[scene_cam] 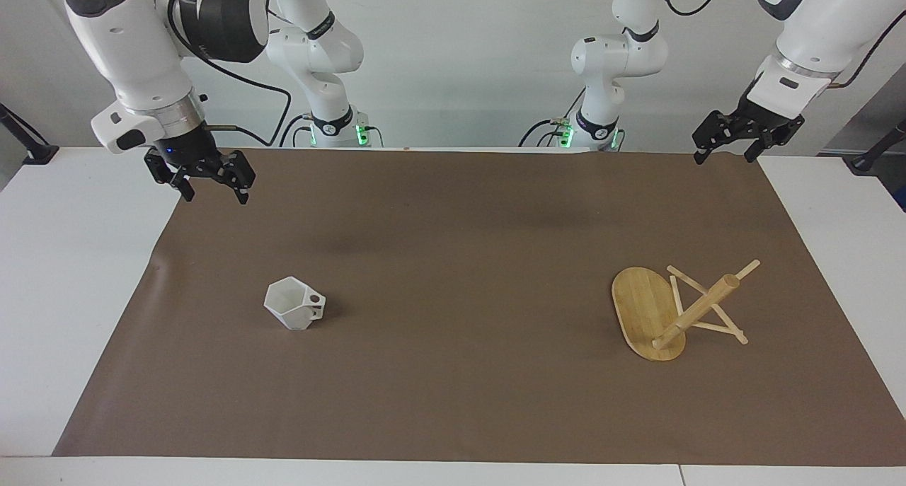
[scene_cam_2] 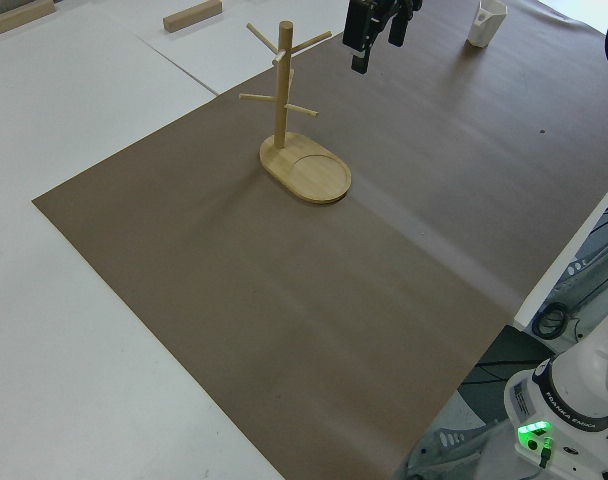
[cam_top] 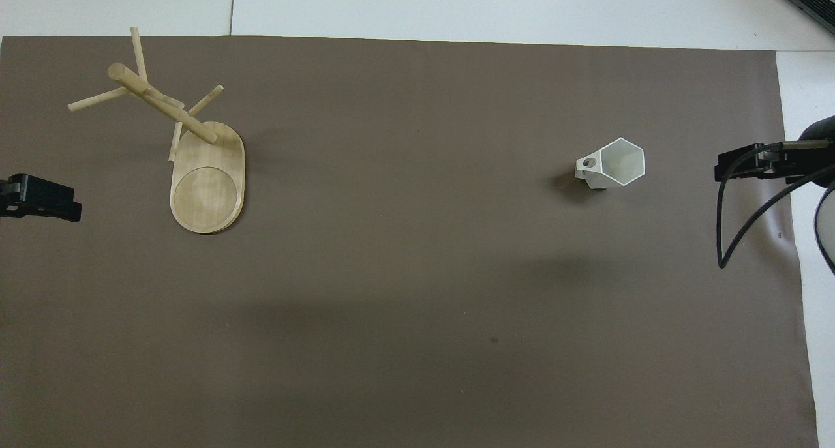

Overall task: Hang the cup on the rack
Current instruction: 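Reach the right gripper to the white mug's rim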

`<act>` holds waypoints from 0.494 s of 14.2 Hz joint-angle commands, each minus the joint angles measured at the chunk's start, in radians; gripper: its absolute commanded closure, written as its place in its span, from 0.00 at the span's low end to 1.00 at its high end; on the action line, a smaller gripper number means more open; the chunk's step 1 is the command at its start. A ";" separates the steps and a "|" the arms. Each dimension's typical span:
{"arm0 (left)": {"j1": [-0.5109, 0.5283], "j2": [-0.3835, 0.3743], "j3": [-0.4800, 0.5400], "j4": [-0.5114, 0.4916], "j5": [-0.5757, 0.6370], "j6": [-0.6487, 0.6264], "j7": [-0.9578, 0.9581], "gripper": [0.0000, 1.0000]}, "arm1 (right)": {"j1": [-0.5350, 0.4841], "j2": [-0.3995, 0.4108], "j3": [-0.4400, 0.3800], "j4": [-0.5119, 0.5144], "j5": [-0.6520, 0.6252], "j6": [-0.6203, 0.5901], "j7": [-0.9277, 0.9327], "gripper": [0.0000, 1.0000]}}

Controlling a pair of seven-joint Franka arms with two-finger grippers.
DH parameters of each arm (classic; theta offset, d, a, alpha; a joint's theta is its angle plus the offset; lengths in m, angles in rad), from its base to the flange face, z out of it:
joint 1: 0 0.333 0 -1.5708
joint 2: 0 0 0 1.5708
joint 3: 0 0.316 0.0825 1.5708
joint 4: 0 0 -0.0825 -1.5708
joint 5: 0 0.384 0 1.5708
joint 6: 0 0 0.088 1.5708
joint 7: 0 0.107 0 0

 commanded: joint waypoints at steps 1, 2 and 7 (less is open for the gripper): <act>0.008 -0.023 -0.004 -0.021 0.010 -0.004 -0.007 0.00 | -0.006 0.010 -0.001 -0.056 0.020 0.082 -0.030 0.00; 0.008 -0.023 -0.004 -0.021 0.010 -0.006 -0.007 0.00 | -0.006 0.032 -0.001 -0.061 0.020 0.110 -0.029 0.00; 0.008 -0.023 -0.004 -0.021 0.008 -0.006 -0.007 0.00 | -0.005 0.150 0.004 -0.087 0.020 0.281 -0.018 0.00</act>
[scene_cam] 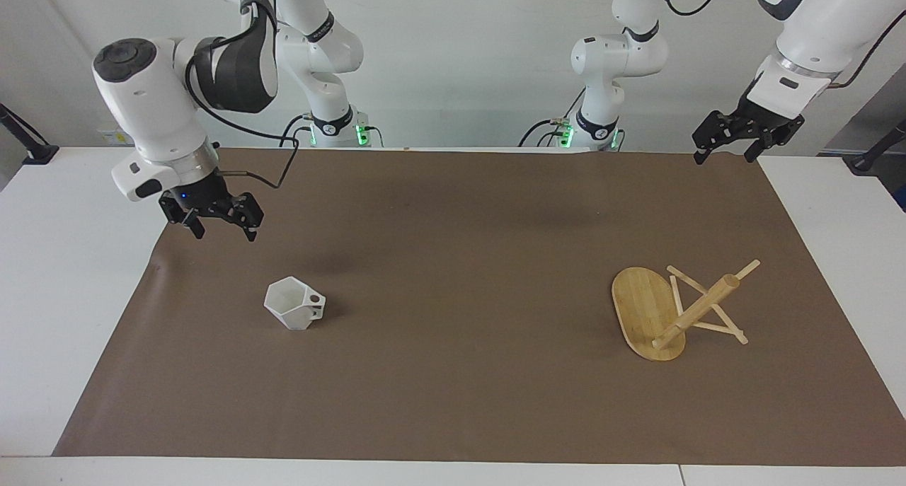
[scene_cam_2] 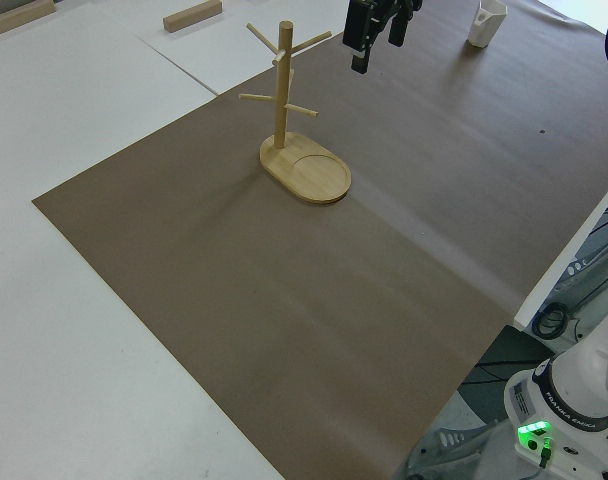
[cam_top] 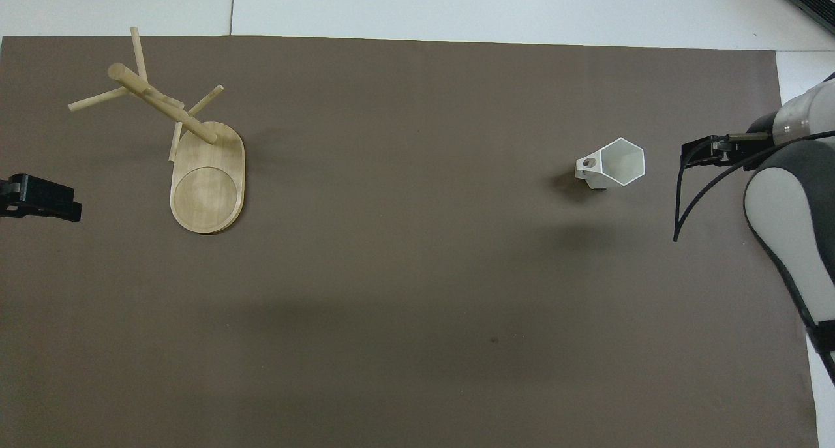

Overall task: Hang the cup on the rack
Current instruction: 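Reach the right gripper to the white mug's rim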

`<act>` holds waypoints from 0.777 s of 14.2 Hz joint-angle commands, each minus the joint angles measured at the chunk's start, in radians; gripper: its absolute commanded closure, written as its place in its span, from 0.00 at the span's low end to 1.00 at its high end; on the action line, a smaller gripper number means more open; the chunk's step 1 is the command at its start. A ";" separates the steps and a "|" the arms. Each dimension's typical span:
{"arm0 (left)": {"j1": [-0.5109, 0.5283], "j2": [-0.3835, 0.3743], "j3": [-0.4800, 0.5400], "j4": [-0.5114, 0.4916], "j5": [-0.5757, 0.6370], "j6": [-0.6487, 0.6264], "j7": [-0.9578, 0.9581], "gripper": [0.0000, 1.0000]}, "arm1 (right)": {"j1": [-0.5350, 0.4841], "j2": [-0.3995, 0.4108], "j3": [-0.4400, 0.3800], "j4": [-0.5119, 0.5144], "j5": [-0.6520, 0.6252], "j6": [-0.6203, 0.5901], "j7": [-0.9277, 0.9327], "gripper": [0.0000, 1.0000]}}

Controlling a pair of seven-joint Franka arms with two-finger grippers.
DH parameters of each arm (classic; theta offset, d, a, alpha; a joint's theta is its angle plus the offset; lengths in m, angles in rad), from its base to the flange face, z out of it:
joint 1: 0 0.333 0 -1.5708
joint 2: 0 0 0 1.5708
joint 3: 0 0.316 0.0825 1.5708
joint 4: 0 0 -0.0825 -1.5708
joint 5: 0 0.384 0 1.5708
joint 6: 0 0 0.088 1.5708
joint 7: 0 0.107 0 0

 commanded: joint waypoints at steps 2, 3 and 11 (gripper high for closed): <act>0.008 -0.023 -0.004 -0.021 0.010 -0.006 -0.007 0.00 | -0.002 0.058 0.008 -0.059 0.020 0.161 -0.009 0.00; 0.008 -0.023 -0.004 -0.021 0.010 -0.004 -0.007 0.00 | 0.000 0.069 0.008 -0.078 0.020 0.202 -0.007 0.00; 0.008 -0.023 -0.004 -0.021 0.010 -0.004 -0.007 0.00 | 0.001 0.178 0.044 -0.101 0.020 0.365 0.048 0.00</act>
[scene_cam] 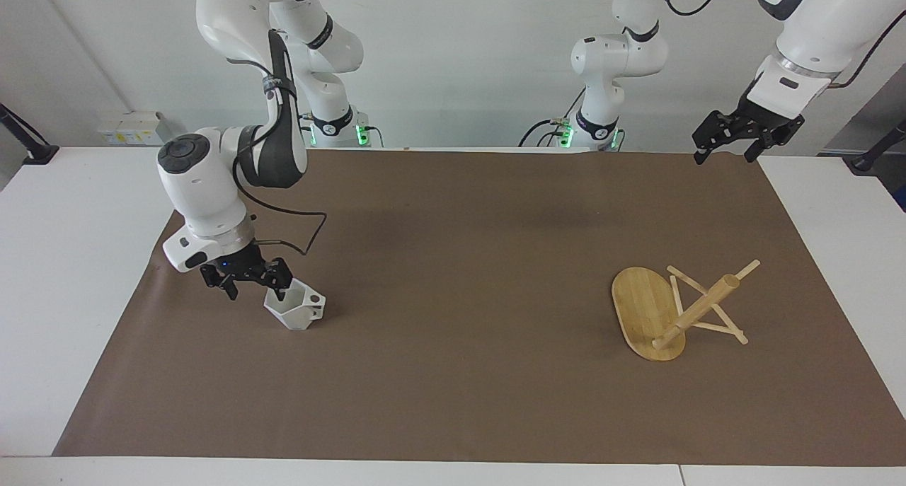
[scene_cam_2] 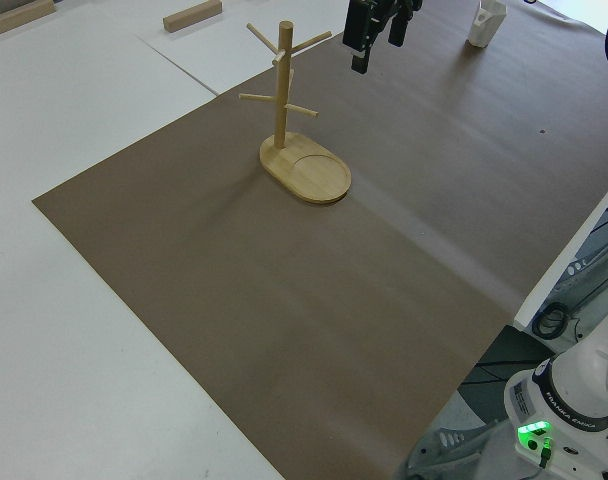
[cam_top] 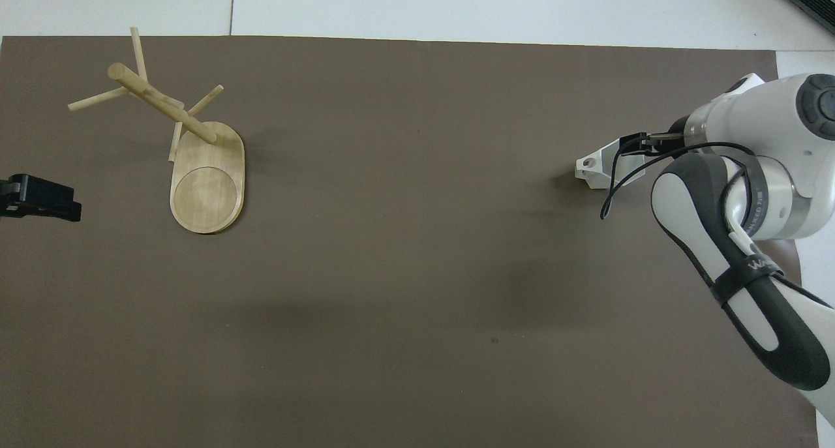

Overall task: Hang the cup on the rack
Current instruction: 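Reach the right gripper to the white mug's rim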

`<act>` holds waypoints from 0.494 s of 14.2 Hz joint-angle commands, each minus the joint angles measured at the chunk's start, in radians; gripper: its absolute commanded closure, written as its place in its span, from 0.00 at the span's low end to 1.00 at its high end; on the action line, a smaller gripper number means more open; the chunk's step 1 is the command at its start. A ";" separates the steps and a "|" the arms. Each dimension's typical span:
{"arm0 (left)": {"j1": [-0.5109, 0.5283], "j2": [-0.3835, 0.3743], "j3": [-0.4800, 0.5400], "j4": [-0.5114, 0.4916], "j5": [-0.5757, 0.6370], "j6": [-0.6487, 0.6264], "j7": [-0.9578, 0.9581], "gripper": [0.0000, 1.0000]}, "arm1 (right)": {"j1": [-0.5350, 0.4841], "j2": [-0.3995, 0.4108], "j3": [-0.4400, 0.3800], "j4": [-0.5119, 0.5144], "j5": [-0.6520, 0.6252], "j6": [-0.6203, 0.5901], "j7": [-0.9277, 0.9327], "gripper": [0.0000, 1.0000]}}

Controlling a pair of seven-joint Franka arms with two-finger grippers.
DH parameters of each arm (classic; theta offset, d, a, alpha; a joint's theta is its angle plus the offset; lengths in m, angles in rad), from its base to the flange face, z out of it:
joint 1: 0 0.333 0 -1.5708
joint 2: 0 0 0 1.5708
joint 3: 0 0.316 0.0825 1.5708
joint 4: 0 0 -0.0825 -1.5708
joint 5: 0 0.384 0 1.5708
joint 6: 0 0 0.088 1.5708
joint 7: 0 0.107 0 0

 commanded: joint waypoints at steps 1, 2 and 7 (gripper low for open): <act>0.008 -0.023 -0.004 -0.021 0.010 -0.006 -0.007 0.00 | -0.006 0.034 0.005 -0.012 0.012 0.049 0.008 0.00; 0.008 -0.023 -0.004 -0.021 0.010 -0.004 -0.007 0.00 | -0.004 0.035 0.004 -0.015 0.012 0.049 0.007 0.00; 0.008 -0.023 -0.004 -0.021 0.010 -0.006 -0.005 0.00 | -0.006 0.035 0.004 -0.016 0.012 0.034 0.010 0.00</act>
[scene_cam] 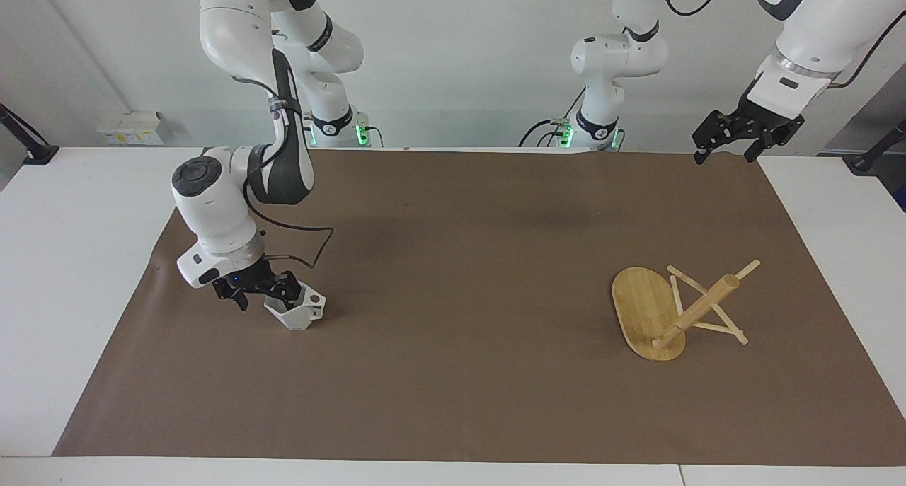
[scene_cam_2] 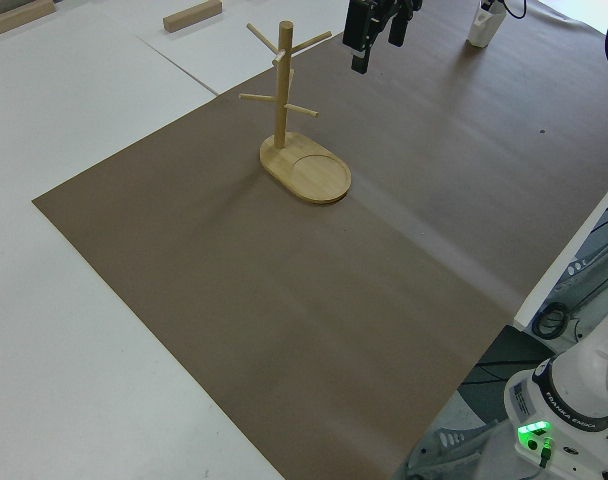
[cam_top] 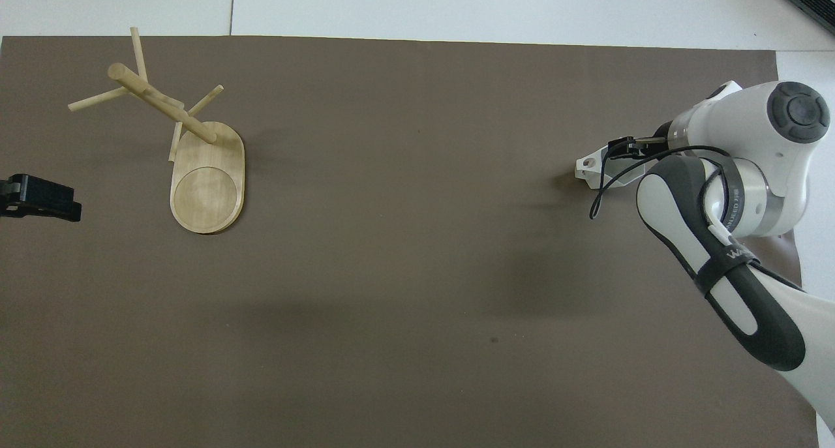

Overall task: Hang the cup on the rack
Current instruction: 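Reach the right gripper to the white mug's rim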

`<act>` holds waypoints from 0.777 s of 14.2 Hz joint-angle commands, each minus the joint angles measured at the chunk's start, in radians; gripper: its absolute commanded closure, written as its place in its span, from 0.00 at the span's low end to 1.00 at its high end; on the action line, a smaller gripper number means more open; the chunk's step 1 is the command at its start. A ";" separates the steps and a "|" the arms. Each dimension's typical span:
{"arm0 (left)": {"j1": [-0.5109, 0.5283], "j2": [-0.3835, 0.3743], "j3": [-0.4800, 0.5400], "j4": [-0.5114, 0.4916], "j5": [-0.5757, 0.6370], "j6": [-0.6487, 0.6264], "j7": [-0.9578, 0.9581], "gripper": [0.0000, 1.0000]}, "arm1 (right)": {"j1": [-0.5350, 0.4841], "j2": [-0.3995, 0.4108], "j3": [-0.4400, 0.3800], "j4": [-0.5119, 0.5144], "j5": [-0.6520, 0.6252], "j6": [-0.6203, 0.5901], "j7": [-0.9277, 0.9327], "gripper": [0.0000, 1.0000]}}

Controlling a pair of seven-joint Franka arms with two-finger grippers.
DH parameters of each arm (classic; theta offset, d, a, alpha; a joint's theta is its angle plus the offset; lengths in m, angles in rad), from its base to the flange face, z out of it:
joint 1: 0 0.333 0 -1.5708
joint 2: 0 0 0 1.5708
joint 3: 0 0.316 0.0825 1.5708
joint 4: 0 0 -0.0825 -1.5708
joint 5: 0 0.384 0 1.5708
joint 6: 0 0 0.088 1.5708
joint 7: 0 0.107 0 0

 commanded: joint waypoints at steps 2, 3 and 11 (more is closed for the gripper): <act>0.008 -0.023 -0.004 -0.021 0.010 -0.004 -0.007 0.00 | -0.007 -0.011 0.003 -0.013 0.008 0.000 -0.010 0.00; 0.008 -0.023 -0.004 -0.021 0.010 -0.006 -0.007 0.00 | -0.007 -0.011 0.003 -0.012 0.008 0.001 -0.010 0.00; 0.008 -0.023 -0.004 -0.021 0.008 -0.006 -0.007 0.00 | -0.007 -0.015 0.005 -0.006 0.010 -0.032 -0.009 0.98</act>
